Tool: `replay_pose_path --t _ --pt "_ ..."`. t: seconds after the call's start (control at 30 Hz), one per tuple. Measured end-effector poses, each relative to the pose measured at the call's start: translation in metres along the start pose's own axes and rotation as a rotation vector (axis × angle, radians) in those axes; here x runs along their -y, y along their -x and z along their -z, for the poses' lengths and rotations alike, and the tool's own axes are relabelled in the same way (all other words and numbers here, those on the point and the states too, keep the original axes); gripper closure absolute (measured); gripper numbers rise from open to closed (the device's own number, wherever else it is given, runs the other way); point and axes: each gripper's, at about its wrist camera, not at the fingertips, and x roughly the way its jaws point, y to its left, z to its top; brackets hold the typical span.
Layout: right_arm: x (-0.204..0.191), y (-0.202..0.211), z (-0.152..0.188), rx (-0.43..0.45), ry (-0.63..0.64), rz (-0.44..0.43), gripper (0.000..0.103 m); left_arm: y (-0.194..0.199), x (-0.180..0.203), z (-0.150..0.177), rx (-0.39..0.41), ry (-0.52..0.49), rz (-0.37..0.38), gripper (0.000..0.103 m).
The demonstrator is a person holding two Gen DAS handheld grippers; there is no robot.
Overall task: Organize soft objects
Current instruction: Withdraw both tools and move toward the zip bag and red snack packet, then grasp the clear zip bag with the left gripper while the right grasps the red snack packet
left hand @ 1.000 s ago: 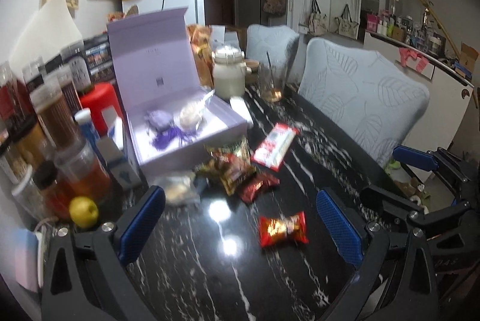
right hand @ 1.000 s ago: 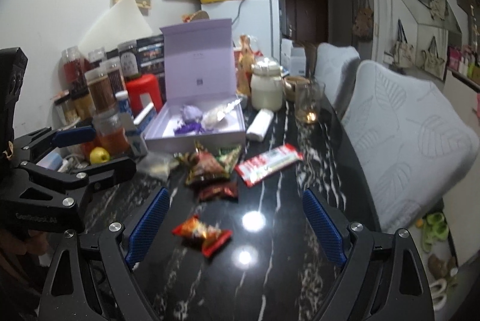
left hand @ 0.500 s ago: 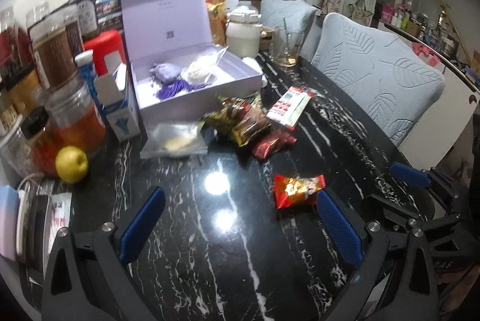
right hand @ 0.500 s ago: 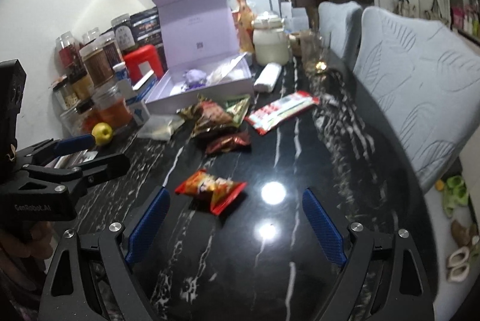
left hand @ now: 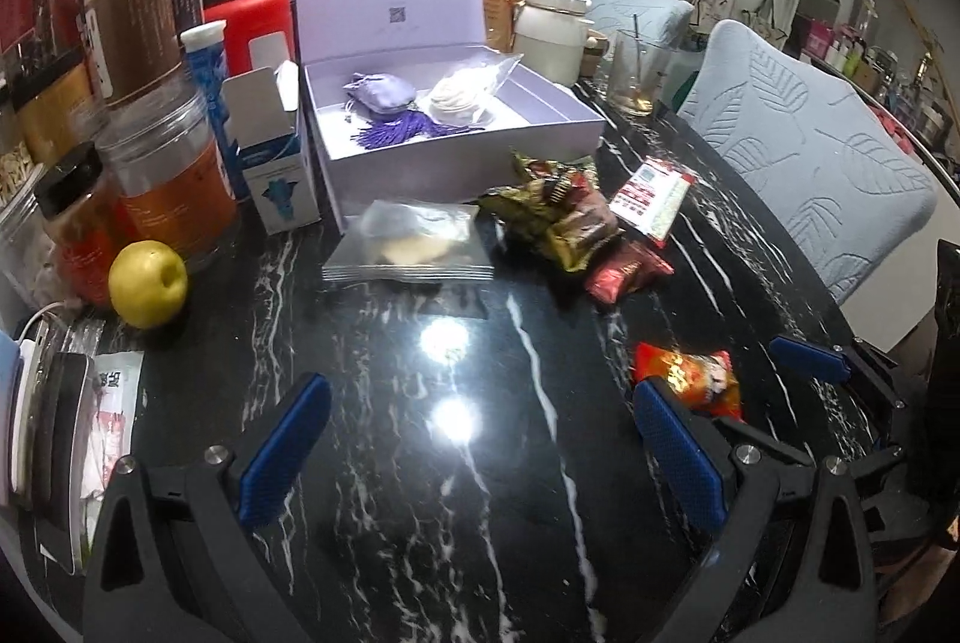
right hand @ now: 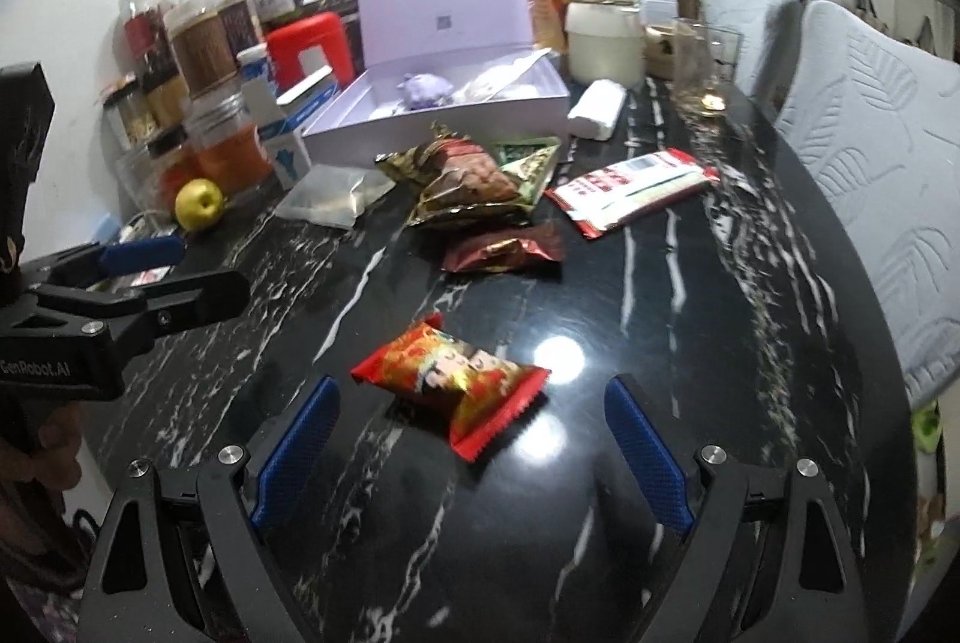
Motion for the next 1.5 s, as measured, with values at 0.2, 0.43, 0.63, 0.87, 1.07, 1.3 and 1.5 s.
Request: replay_pose_path --t 0.2,0.43,0.63,0.87,1.07,1.3,1.5 --pt "-0.004 -0.019 -0.007 -0.037 0.057 -0.007 0.012 -0.015 -0.015 -0.011 -0.006 0.029 0.004 0.0" --pt "-0.011 -0.034 -0.011 -0.087 0.117 -0.012 0.019 -0.027 -0.024 -0.027 -0.003 0.034 -0.001 0.0" --pt "-0.016 -0.035 -0.012 -0.09 0.146 -0.024 0.058 -0.038 -0.026 -0.042 0.004 0.025 0.0 0.0" --pt "0.001 -0.037 -0.023 -0.089 0.07 0.007 0.076 -0.059 -0.029 -0.06 -0.001 0.032 -0.018 0.0" --pt "0.021 -0.042 -0.031 -0.091 -0.005 0.013 0.076 -0.084 -0.029 -0.072 -0.034 0.027 -0.046 0.0" --pt "0.032 -0.044 -0.038 -0.107 -0.064 -0.031 0.076 -0.108 -0.036 -0.074 -0.078 0.028 -0.072 0.0" --pt "0.035 -0.046 -0.039 -0.102 -0.07 -0.018 0.076 -0.119 -0.04 -0.071 -0.108 0.055 -0.037 0.008"
